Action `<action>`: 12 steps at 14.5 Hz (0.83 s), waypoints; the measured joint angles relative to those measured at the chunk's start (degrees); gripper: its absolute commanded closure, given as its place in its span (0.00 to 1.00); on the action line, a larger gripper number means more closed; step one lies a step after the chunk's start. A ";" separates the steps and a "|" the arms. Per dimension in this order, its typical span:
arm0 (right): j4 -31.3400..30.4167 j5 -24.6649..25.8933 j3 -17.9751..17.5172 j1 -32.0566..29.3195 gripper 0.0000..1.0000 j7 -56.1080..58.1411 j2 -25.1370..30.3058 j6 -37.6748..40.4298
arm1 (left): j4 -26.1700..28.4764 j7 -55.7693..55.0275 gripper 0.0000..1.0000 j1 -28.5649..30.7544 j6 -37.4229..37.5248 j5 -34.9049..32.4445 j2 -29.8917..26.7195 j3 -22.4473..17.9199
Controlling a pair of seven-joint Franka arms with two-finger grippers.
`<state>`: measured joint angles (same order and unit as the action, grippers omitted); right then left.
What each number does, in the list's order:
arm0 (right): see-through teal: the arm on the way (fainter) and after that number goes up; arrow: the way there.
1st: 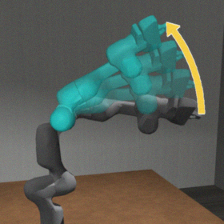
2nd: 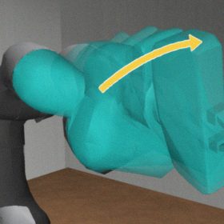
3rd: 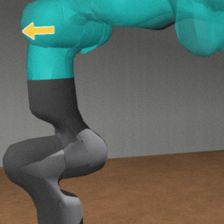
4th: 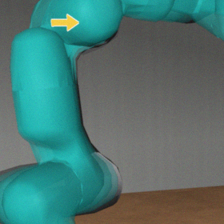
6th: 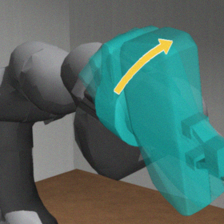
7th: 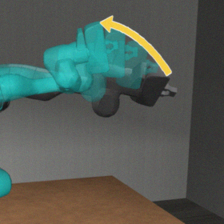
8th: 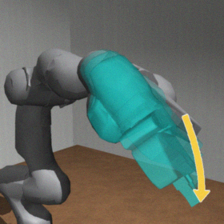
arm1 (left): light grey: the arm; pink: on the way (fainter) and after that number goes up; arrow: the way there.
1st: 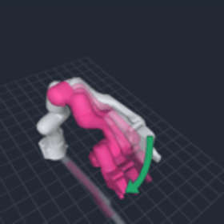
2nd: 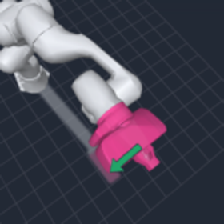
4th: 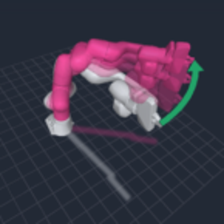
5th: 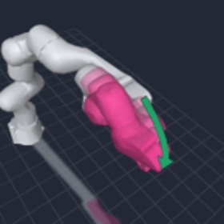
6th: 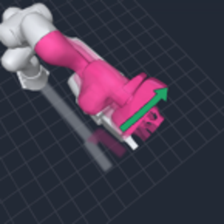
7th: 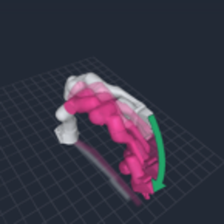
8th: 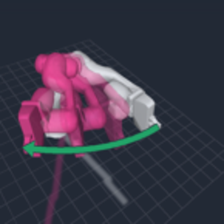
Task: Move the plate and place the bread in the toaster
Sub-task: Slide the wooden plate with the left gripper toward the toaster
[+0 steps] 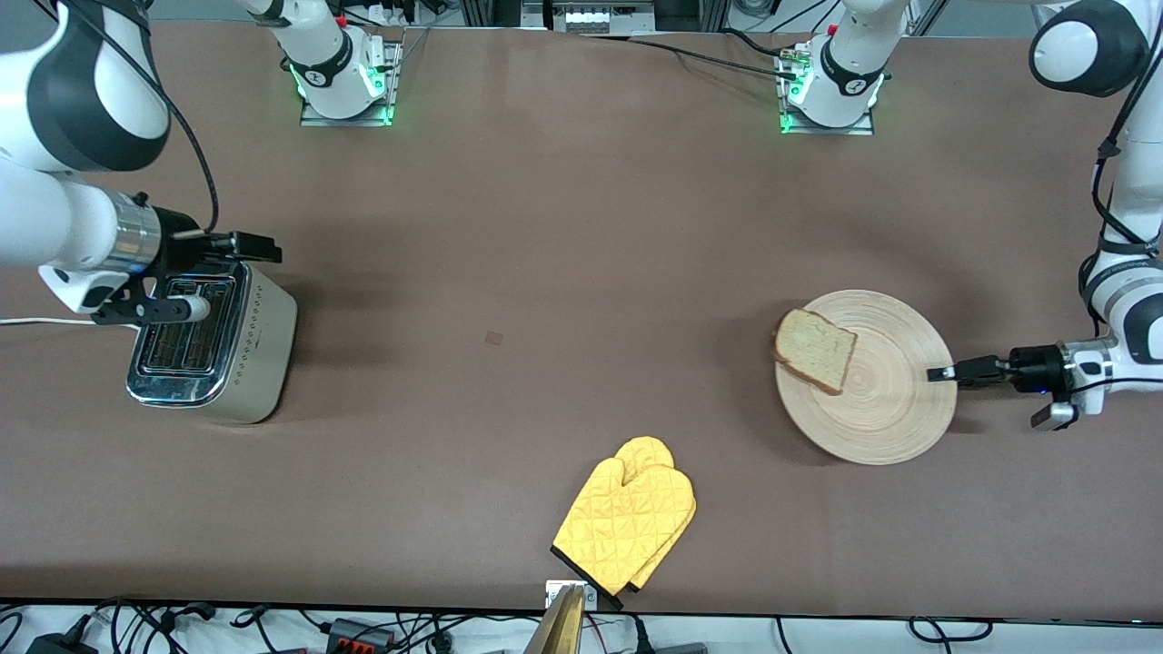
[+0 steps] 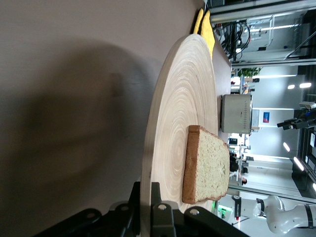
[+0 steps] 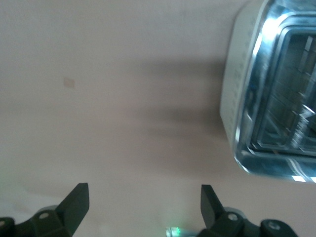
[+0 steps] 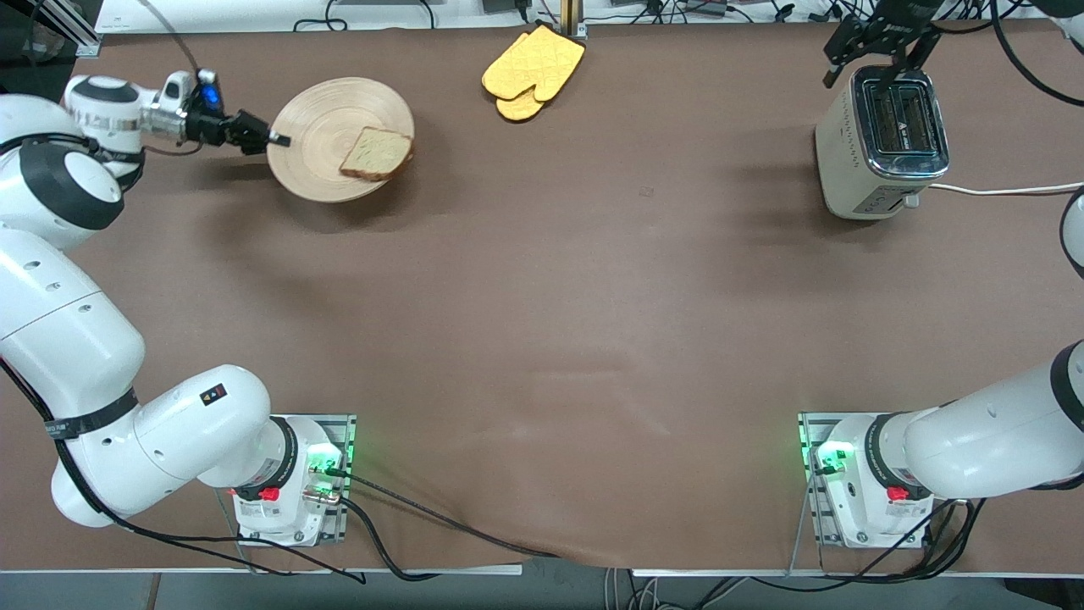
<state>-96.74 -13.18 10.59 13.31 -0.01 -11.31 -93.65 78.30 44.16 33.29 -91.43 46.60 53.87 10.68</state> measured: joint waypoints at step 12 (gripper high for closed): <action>-10.72 -3.45 -0.18 2.02 0.00 0.02 3.96 -10.39 | 40.01 2.86 0.99 -4.26 -40.73 23.24 -17.90 26.67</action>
<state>-107.46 -16.63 10.41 15.33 0.01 -7.35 -104.04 118.31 47.02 29.04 -132.16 69.85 35.96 37.35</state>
